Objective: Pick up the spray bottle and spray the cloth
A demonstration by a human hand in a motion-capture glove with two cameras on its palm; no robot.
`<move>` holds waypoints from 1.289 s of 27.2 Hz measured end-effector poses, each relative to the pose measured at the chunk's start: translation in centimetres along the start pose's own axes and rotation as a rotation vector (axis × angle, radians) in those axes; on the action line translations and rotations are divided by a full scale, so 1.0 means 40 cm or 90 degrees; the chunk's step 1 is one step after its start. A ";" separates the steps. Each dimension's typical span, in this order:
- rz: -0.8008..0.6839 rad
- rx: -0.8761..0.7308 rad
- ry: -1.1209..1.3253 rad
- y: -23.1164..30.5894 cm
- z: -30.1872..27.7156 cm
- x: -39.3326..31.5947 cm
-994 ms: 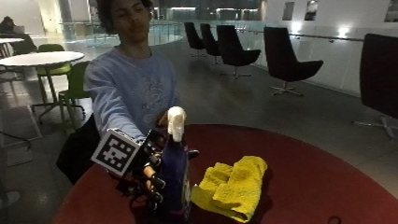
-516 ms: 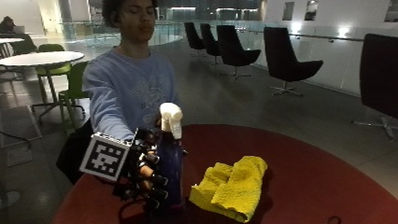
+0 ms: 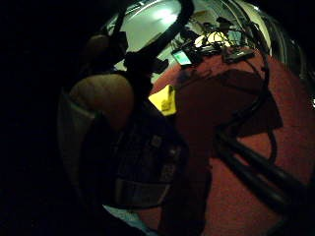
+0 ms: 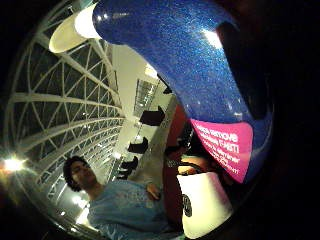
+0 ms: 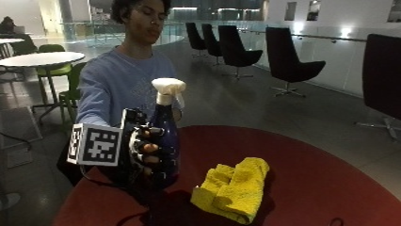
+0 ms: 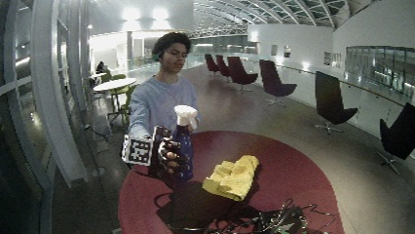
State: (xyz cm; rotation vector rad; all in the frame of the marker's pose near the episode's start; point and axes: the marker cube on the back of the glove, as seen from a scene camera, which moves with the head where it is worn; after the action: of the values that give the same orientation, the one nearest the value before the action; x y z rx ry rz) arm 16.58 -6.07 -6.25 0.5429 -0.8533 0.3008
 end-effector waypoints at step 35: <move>0.306 -0.530 0.073 0.025 0.123 -0.003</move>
State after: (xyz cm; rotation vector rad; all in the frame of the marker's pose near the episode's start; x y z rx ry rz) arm 12.96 -8.04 -3.40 -0.4584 -0.9026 0.3736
